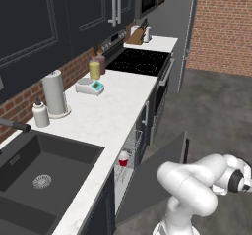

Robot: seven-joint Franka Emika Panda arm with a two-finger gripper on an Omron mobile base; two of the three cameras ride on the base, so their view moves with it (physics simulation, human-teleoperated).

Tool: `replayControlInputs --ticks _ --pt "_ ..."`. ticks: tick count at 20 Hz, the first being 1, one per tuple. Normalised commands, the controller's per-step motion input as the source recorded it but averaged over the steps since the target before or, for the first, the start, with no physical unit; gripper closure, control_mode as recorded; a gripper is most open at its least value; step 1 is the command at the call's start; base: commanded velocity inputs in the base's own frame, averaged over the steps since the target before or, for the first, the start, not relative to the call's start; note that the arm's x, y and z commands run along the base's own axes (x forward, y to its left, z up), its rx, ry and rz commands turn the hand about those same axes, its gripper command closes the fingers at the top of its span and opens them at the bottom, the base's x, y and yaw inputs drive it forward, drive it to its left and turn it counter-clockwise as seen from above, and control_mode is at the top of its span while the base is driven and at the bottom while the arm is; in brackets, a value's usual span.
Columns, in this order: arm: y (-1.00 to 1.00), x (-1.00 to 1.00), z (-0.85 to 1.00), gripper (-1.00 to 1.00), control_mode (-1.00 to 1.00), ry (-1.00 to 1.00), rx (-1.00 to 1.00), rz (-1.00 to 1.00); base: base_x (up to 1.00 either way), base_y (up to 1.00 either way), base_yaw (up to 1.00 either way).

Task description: Pick up the cup and bowl from the counter, place them in the dishwasher, and close the dishwasher door.

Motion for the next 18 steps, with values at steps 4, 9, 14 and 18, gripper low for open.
replayControlInputs --ticks 4,9,14,18 --pt "0.01 0.13 -0.09 -1.00 -1.00 0.00 0.11 -0.01 0.00 0.00 0.00" --pt "0.07 -0.11 -0.17 -1.00 -1.00 -0.02 0.07 -0.01 0.00 0.00 0.00" --pt "0.02 0.03 -0.13 -1.00 -1.00 -0.03 0.03 0.00 0.00 0.00 0.00" --pt "0.12 0.23 -0.27 -1.00 -1.00 0.01 0.05 0.00 0.00 0.00 0.00"
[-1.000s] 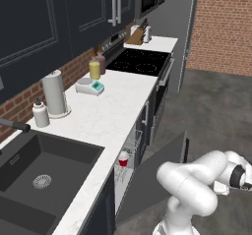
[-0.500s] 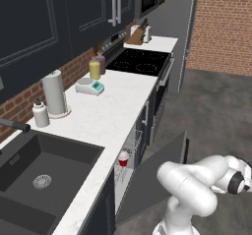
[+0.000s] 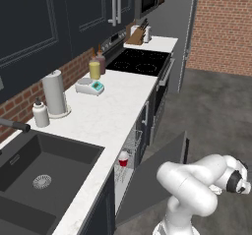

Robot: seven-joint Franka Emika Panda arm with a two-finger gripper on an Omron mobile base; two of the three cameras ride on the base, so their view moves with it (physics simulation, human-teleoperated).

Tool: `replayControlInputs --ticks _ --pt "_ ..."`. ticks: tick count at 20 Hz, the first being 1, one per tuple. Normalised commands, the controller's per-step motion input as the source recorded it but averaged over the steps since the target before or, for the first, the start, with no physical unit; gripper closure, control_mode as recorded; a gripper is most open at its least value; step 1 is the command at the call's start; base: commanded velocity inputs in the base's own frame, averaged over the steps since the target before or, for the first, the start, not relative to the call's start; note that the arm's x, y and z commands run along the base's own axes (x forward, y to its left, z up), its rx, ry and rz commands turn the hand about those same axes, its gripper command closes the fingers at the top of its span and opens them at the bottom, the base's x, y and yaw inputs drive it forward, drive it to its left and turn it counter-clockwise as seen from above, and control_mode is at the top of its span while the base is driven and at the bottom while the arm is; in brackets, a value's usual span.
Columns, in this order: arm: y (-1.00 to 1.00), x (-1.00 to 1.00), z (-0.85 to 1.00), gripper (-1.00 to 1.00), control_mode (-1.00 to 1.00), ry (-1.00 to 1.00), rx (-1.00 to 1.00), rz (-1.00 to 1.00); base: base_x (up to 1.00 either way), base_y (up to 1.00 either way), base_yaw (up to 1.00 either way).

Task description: Pick up the cup and bowl from the counter, place them in the dishwasher, and close the dishwasher door.

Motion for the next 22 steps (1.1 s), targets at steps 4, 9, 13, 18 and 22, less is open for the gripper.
replayControlInputs --ticks 4,9,13,18,22 --pt "0.22 0.48 -0.43 -1.00 -1.00 0.07 0.08 0.00 0.00 0.00 0.00" --pt "0.13 0.52 -0.45 -1.00 -1.00 0.08 0.09 0.03 0.00 0.00 0.00" --pt "0.03 0.49 -0.55 -1.00 -1.00 0.04 0.08 0.06 0.00 0.00 0.00" --pt "0.00 0.48 -0.68 -1.00 -1.00 0.01 0.07 0.06 0.00 0.00 0.00" --pt "0.00 0.47 -0.81 -1.00 -1.00 0.00 0.09 0.08 0.00 0.00 0.00"
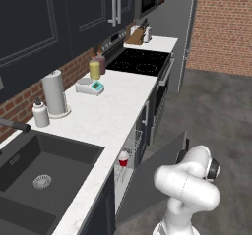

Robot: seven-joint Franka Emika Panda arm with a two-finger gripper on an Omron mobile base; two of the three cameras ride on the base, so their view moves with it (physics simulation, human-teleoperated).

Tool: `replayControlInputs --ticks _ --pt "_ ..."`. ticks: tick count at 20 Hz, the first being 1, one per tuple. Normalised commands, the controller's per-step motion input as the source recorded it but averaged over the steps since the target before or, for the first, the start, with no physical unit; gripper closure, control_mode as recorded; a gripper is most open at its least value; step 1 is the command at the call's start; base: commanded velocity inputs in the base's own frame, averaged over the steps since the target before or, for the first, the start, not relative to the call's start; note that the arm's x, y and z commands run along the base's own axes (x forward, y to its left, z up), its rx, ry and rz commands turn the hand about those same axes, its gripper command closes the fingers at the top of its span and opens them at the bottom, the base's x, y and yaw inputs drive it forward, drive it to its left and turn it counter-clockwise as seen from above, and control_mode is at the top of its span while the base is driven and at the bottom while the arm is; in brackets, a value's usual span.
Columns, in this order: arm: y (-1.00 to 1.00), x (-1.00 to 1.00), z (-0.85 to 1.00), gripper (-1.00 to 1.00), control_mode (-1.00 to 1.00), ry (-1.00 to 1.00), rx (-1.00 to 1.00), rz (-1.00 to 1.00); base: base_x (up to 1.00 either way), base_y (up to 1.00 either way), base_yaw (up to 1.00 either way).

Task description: Pick up the cup and bowl from the counter, place them in the dishwasher, and close the dishwasher door.

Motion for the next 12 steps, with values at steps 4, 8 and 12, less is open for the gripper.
replayControlInputs --ticks 4,8,12 --pt "0.15 0.34 -0.67 -1.00 -1.00 0.00 0.13 0.14 0.00 0.00 0.00" --pt "0.58 0.00 -0.01 -1.00 -1.00 -0.06 0.21 0.27 0.00 0.00 0.00" --pt "0.87 -0.18 0.32 -1.00 -1.00 -0.15 0.17 0.30 0.00 0.00 0.00"
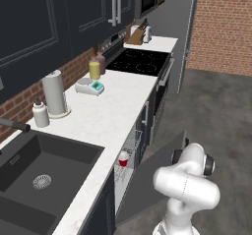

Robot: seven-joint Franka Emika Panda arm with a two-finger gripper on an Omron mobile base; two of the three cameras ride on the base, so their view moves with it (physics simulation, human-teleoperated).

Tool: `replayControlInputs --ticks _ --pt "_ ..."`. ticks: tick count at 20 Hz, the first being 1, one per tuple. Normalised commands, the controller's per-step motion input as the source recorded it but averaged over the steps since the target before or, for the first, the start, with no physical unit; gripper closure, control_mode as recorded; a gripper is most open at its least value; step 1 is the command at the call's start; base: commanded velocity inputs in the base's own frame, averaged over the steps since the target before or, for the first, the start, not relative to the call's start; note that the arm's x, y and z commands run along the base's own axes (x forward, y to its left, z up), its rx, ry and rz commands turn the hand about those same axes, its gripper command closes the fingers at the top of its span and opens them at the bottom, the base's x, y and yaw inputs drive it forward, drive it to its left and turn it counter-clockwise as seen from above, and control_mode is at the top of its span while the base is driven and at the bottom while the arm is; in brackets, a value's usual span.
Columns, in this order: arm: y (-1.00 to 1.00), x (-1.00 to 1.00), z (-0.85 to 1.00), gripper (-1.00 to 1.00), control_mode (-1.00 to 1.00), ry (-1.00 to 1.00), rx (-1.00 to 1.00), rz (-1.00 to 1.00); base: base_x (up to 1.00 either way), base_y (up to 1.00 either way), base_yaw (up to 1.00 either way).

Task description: Pick up the cup and bowl from the counter, place them in the dishwasher, and close the dishwasher door.

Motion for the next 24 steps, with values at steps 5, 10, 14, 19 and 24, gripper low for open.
replayControlInputs --ticks 5,10,14,19,24 --pt "1.00 -0.32 0.53 -1.00 -1.00 -0.19 0.09 0.29 0.00 0.00 0.00" --pt "0.91 -0.59 0.73 -1.00 -1.00 -0.16 0.06 0.27 0.00 0.00 0.00" --pt "0.88 -0.46 0.88 -1.00 -1.00 -0.19 0.08 0.23 0.00 0.00 0.00" --pt "0.83 -0.19 0.85 -1.00 -1.00 -0.30 0.11 0.18 0.00 0.00 0.00" --pt "0.63 0.00 0.97 -1.00 -1.00 -0.42 0.14 0.09 0.00 0.00 0.00"
